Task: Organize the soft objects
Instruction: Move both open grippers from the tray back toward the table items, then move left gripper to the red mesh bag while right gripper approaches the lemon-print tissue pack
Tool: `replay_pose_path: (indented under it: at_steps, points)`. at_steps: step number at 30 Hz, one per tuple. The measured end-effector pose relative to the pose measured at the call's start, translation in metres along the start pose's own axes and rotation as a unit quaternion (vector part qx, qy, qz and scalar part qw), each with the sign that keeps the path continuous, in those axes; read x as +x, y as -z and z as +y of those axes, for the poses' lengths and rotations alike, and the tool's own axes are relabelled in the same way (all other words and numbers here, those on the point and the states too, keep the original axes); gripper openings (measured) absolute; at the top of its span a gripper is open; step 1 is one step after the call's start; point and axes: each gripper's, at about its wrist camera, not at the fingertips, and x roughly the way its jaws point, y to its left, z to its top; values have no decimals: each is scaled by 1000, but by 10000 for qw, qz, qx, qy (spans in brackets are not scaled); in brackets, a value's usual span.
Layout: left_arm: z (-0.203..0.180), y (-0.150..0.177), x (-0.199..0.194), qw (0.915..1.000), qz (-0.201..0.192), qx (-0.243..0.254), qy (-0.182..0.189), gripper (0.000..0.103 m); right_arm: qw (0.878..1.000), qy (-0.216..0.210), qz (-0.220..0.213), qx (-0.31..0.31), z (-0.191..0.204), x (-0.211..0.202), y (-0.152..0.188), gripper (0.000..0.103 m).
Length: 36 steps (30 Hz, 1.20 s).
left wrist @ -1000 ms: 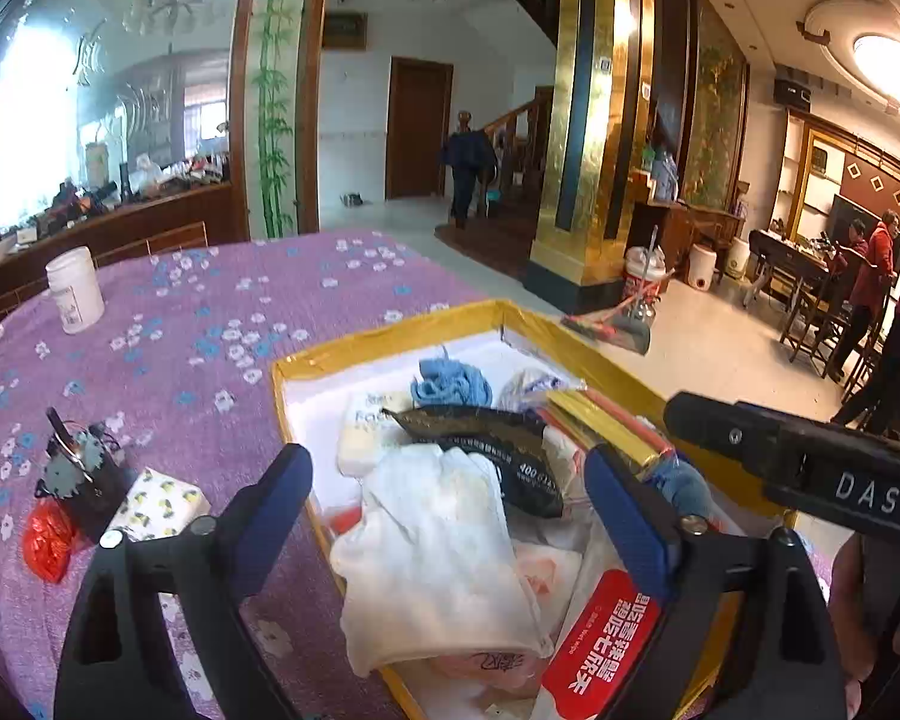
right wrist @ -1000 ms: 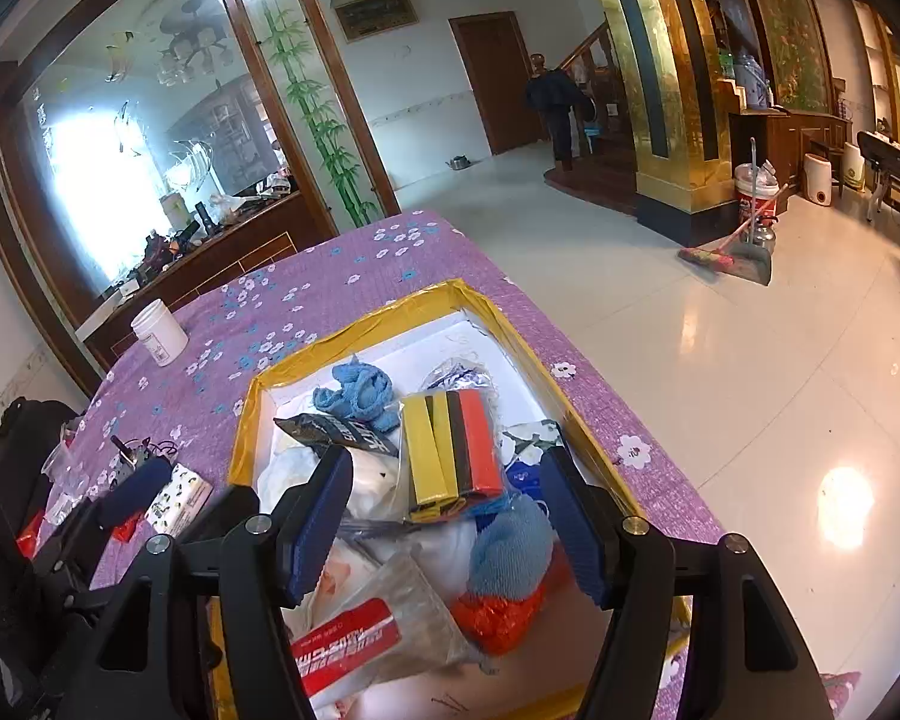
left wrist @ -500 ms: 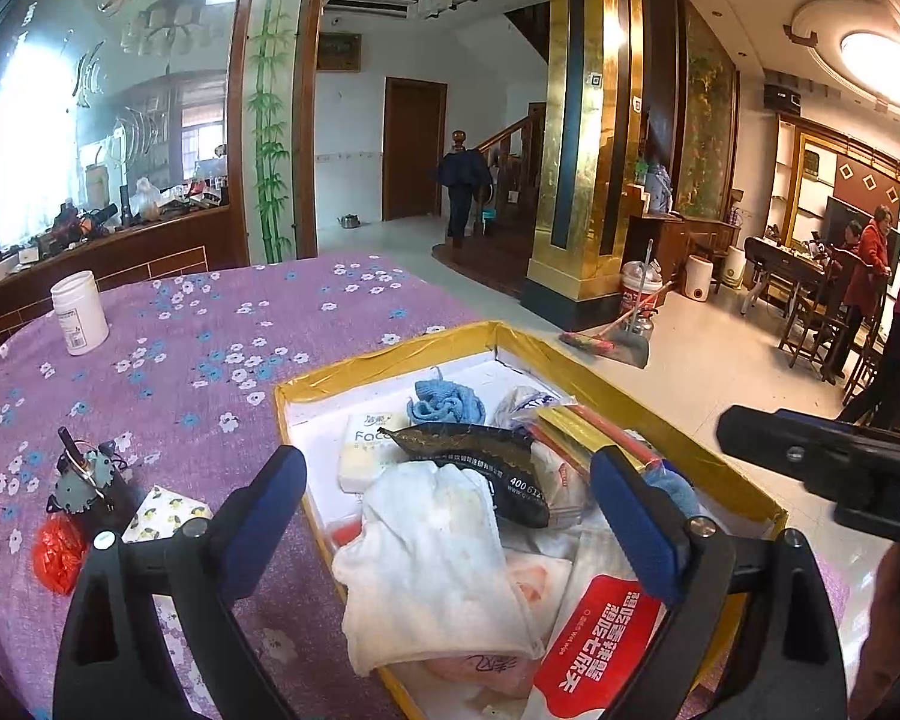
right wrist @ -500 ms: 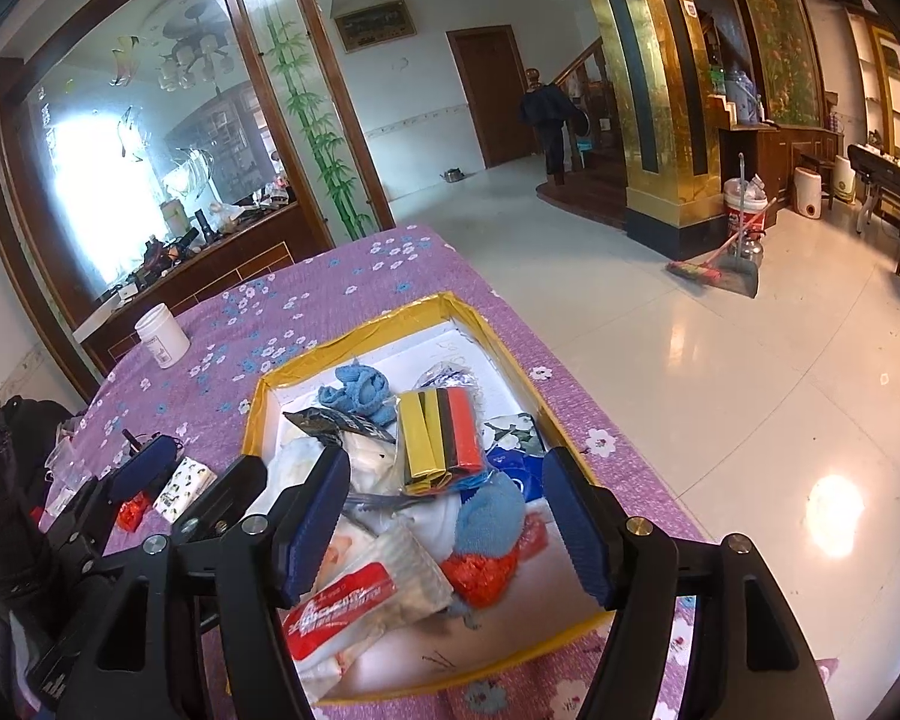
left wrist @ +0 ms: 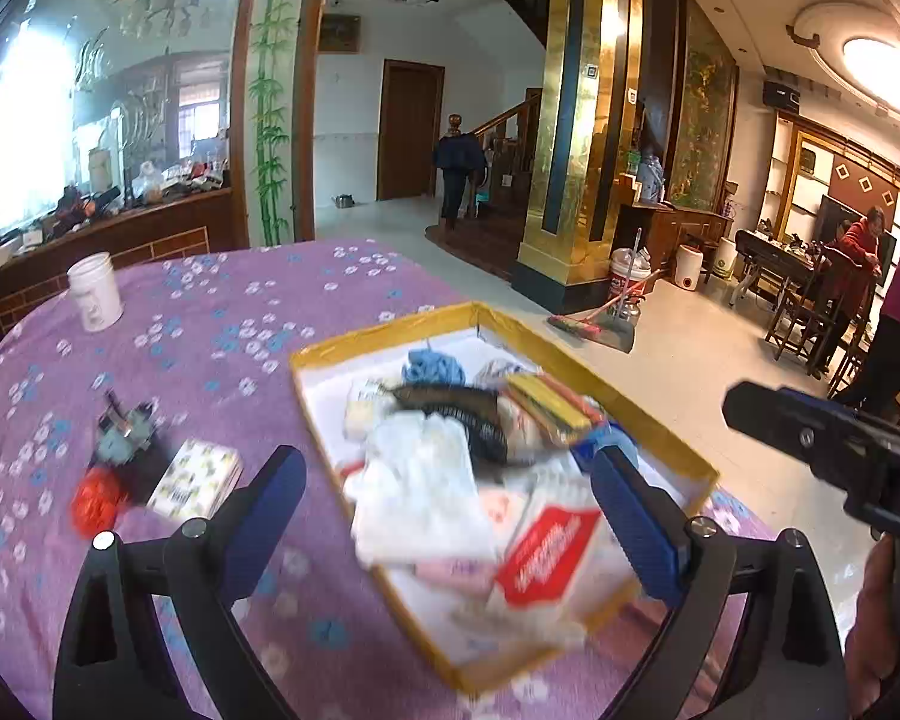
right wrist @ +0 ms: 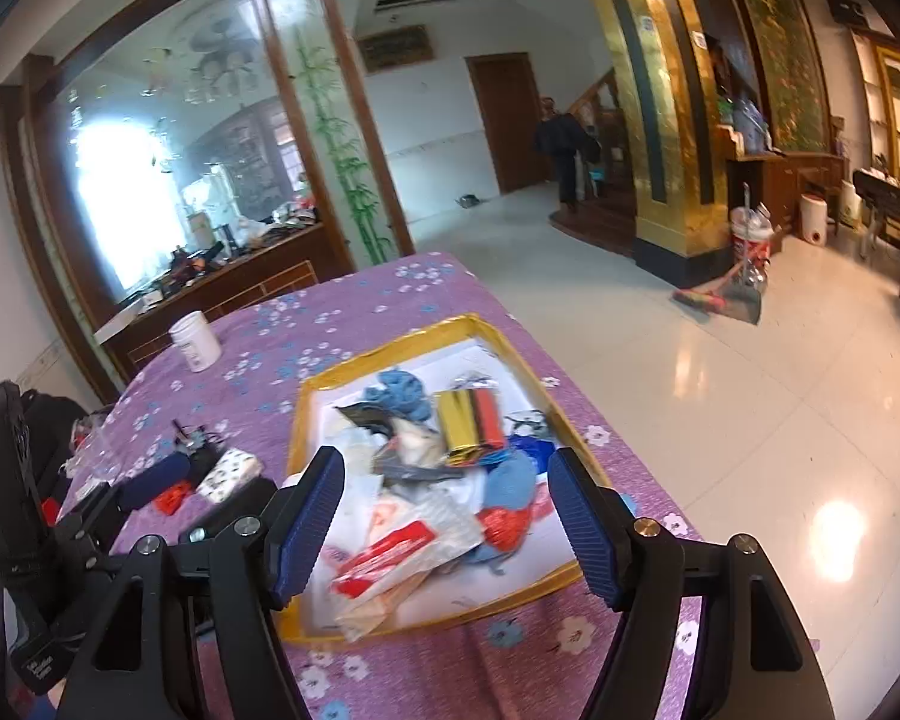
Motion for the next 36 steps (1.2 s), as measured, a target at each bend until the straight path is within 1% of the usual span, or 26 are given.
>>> replay_pose_path:
  at_steps: [2, 6, 8, 10, 13, 16, 19, 22, 25, 28, 30, 32, 36]
  points:
    - [6, 9, -14, 10000, 13, -61, 15, 95, 10000, -64, 22, -24, 5, -1, 2, 79]
    - [20, 24, -38, 9998, -10, -174, -22, 95, 9995, -251, 187, -49, 24, 9, 7, 79]
    - [31, 32, -49, 9997, -40, -199, -155, 96, 9990, -346, 264, -81, 36, 15, 11, 79]
    - [44, 37, -59, 9992, -48, -279, -265, 96, 9978, -482, 380, -237, 56, 23, 19, 79]
    - [69, 46, -68, 9978, 7, -533, -394, 96, 9952, -652, 538, -488, 82, 32, 33, 79]
    - [97, 62, -76, 9952, 34, -811, -553, 96, 9919, -782, 684, -724, 105, 40, 48, 79]
    - [121, 78, -78, 9918, 59, -1031, -749, 96, 9875, -898, 816, -1003, 123, 46, 63, 79]
    - [143, 89, -76, 9879, 149, -1286, -856, 96, 9841, -1003, 883, -1171, 138, 51, 75, 79]
    - [163, 101, -72, 9831, 258, -1545, -950, 96, 9800, -1136, 957, -1326, 147, 55, 86, 79]
    - [182, 110, -67, 9770, 439, -1751, -1138, 96, 9743, -1261, 1052, -1543, 159, 62, 95, 79]
    - [191, 111, -69, 9746, 404, -1965, -995, 96, 9708, -1386, 1106, -1613, 168, 68, 98, 79]
    - [201, 110, -72, 9726, 362, -1998, -1135, 96, 9673, -1476, 1191, -1685, 176, 74, 100, 79]
    - [219, 103, -66, 9675, 506, -2114, -1293, 96, 9618, -1618, 1445, -1672, 195, 99, 93, 79]
